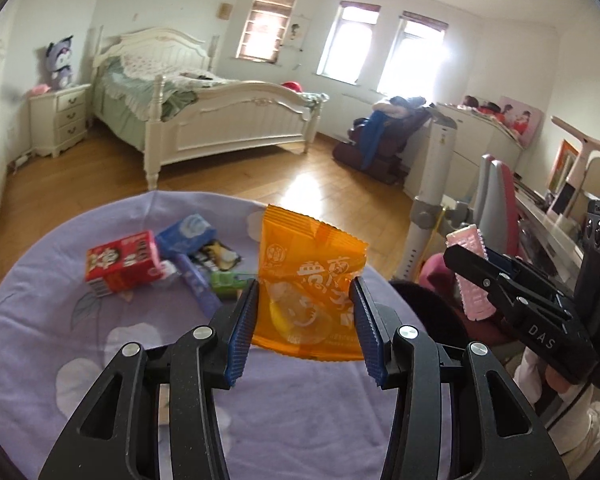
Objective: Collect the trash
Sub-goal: 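Carry pink roller and orange bag to the black bin and release both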
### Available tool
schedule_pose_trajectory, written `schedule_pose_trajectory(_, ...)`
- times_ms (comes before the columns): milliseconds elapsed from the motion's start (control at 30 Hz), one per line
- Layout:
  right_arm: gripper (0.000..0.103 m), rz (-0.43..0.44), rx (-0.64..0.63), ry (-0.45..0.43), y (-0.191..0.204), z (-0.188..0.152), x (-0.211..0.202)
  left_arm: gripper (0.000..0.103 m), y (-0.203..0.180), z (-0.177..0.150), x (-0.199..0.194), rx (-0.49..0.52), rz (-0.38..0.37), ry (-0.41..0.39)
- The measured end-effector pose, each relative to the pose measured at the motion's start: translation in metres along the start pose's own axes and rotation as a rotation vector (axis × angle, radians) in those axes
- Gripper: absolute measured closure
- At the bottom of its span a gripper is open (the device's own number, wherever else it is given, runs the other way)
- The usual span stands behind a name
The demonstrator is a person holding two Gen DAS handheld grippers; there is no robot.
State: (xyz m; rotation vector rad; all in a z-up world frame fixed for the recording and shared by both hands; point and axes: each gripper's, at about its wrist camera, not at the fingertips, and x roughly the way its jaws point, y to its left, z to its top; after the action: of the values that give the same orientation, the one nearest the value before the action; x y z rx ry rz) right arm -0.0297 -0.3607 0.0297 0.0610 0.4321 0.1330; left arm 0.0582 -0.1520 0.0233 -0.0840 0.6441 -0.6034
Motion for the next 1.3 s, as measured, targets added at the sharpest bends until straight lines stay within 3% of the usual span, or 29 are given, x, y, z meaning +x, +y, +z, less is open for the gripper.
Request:
schedule_pose_trajectory(300,0.074,-0.148,0.081,-0.015,-0.074,-0.027,-0.021,0.056,-0.081,-0.002,0.051,0.104,-0.111,0.059)
schedule_pose_trajectory(600,0.074,-0.248,0.144,0.027,-0.12,-0.066,-0.019,0.056,-0.139,-0.007,0.109,0.186,-0.226,0.145)
schedule_pose_trajectory(867,0.074,-0.306,0.192,0.083,-0.155,-0.093,-0.016,0.056,-0.165,-0.019,0.169,0.17,-0.292,0.258)
schedule_pose_trajectory(1300,0.074,-0.365,0.167,0.126,-0.175,-0.105,-0.004,0.056,-0.178,-0.024,0.214,0.146,-0.315,0.322)
